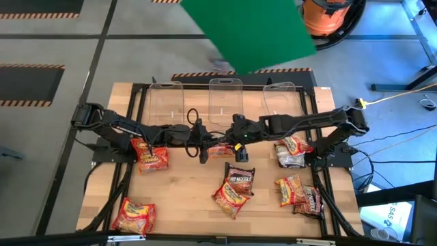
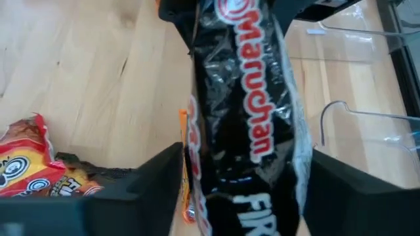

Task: Sort Maruchan noodles
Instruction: Put the black noodle pack into the middle transparent bin

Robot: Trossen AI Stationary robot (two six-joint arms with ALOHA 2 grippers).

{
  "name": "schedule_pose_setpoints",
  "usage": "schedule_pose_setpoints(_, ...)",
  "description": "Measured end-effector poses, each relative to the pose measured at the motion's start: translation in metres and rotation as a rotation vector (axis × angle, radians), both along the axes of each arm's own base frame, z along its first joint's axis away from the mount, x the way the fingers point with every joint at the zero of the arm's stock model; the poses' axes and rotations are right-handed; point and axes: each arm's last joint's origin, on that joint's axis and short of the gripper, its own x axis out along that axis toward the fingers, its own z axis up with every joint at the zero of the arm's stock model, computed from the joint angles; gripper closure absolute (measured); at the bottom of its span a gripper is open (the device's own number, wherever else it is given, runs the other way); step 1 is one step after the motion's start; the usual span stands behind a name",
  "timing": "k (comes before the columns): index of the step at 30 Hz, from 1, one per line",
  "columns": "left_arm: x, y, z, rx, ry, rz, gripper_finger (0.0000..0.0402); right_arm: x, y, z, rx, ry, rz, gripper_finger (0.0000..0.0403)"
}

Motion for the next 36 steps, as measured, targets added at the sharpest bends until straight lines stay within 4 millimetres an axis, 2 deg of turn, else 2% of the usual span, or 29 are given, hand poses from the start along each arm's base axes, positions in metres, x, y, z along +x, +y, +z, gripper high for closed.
schedule_pose_setpoints(8, 0.000, 0.000, 0.001, 0.000, -0.007, -0.001, 0.0306, 0.000, 0.000, 0.000, -0.019, 0.005, 0.022, 0.0334)
schedule_pose_setpoints(11, 0.000, 0.000, 0.000, -0.007, 0.000, -0.001, 0.0285, -0.002, 0.000, 0.001, -0.030, 0.006, 0.033, 0.0374)
schedule_pose_setpoints(17, -0.012, -0.001, 0.014, -0.044, 0.011, -0.070, 0.0274, -0.003, 0.000, 0.011, -0.032, -0.031, 0.029, 0.0376)
schedule_pose_setpoints(23, -0.043, -0.002, 0.031, -0.044, 0.116, -0.074, 0.0274, -0.003, -0.002, 0.021, -0.076, -0.049, -0.007, 0.0376)
schedule_pose_setpoints(27, -0.064, -0.004, 0.033, -0.016, 0.204, -0.047, 0.0274, -0.002, -0.009, 0.033, -0.138, -0.067, -0.055, 0.0382)
schedule_pose_setpoints(31, -0.076, -0.010, 0.017, 0.009, 0.211, -0.067, 0.0273, -0.001, -0.028, 0.044, -0.216, -0.091, -0.155, 0.0379)
schedule_pose_setpoints(36, -0.082, -0.012, -0.014, 0.002, 0.081, -0.078, 0.0273, -0.003, -0.071, 0.057, -0.267, -0.114, -0.282, 0.0380)
